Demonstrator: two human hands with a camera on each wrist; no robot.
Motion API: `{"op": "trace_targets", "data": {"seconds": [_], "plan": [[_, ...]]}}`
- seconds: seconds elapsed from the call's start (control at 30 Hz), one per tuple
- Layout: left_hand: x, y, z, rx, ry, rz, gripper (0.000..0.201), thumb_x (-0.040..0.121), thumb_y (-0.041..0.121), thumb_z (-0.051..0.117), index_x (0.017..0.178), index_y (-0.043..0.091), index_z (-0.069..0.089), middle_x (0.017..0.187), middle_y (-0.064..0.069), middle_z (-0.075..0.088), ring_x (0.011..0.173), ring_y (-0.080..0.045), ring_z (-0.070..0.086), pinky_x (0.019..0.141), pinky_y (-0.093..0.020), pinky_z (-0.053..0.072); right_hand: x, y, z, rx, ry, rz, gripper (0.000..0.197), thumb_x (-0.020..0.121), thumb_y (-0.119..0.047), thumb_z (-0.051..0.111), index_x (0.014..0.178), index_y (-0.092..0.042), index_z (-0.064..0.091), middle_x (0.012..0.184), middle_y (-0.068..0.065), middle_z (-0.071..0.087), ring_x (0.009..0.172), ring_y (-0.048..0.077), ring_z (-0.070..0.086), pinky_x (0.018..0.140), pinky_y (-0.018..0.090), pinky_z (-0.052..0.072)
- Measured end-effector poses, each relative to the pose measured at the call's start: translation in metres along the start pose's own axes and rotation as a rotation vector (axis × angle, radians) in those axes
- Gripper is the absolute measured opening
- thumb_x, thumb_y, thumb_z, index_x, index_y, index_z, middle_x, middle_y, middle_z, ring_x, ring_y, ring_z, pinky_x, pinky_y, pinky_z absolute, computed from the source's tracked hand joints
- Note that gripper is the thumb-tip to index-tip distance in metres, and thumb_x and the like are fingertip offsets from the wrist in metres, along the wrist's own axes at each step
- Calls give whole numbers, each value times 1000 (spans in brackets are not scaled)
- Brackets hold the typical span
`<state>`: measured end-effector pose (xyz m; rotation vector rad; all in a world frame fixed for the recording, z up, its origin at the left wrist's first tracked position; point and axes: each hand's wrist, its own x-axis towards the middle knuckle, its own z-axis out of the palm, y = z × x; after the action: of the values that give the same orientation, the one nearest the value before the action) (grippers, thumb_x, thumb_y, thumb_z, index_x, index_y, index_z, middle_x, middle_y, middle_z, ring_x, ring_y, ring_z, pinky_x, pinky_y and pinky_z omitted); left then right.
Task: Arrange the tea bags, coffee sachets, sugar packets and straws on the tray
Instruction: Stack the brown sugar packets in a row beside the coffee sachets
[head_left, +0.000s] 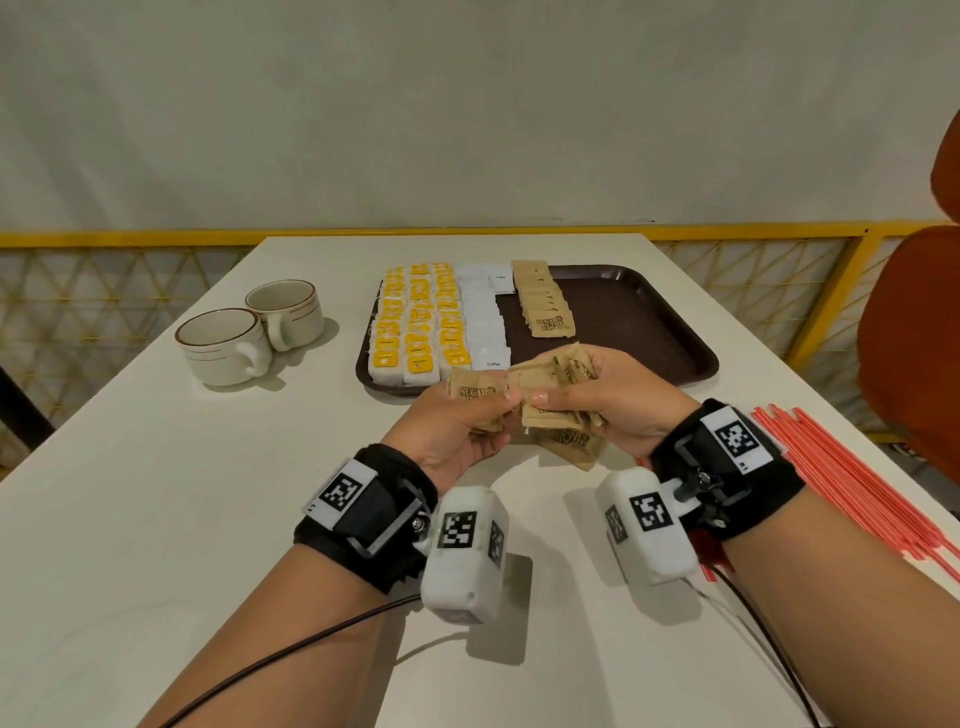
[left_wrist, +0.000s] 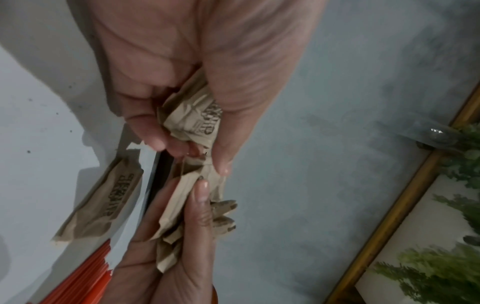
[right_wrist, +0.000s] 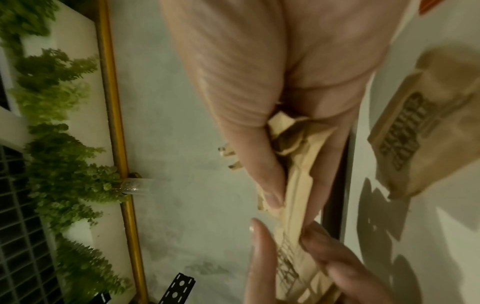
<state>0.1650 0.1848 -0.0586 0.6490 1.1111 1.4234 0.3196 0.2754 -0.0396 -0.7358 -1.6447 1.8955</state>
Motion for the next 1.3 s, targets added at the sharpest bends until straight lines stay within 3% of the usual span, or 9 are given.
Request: {"op": "trace_targets", "data": {"seconds": [0.13,0.3,0.47,0.57,0.7,0.83,0.97,1.13,1.3], "plan": [[1,-1,-1,-12,46,45,22,85,3,63,106,7,63,82,-9,68,66,-15,63,52,-20,52,-2,-1,1,-19,-79,-1,40,70,10,67,108,-4,63,95,13,71,83,20,69,76,31,58],[1,9,-8,-81,103,72,27,87,2,60,114,1,59,93,-14,70,68,-17,67,53,-20,54,-1,-9,-13,91,18,2,44,73,7,65,116,5,58,104,21,70,88,27,71,69,33,60],[1,12,-13,-114,127,78,37,89,2,58,126,-1,53,107,-19,67,74,-20,67,57,-22,55,2,-13,-18,190,59,-38,43,73,1,64,115,4,58,105,19,70,92,25,71,77,30,59],[2,12,-11,-120,94,66,33,90,2,58,122,1,55,100,-16,68,71,-18,68,58,-22,56,1,-14,-16,172,-21,-49,41,73,1,63,113,4,58,102,17,70,91,24,70,80,32,59],[2,10,-3,-165,52,29,11,94,9,52,99,8,62,92,-12,68,80,-20,66,66,-26,56,-1,-5,-7,-14,-66,7,32,70,-1,67,101,1,63,94,16,72,81,21,71,72,31,59],[0,11,2,-341,20,-152,42,99,37,42,106,1,61,103,-21,68,96,-30,64,86,-41,53,0,-5,-5,16,-58,8,41,69,-3,70,108,6,63,104,21,69,90,26,69,85,36,57],[-4,10,2,-389,-171,-247,72,94,57,36,114,-8,59,122,-30,59,115,-39,56,103,-49,42,-2,-2,4,-63,-51,7,25,76,5,68,101,3,67,94,16,72,82,22,70,80,33,59],[-3,3,6,-213,-77,-186,37,96,13,49,129,-2,52,122,-24,61,106,-32,63,85,-39,55,-3,1,9,-167,-10,-7,20,82,10,63,98,-1,67,93,15,72,82,23,70,80,35,58],[2,4,2,-320,-46,-184,34,97,2,38,127,4,54,115,-23,64,96,-34,65,78,-46,55,-2,-4,5,-118,28,30,28,85,13,56,113,8,56,109,27,65,91,32,67,81,42,57]]}}
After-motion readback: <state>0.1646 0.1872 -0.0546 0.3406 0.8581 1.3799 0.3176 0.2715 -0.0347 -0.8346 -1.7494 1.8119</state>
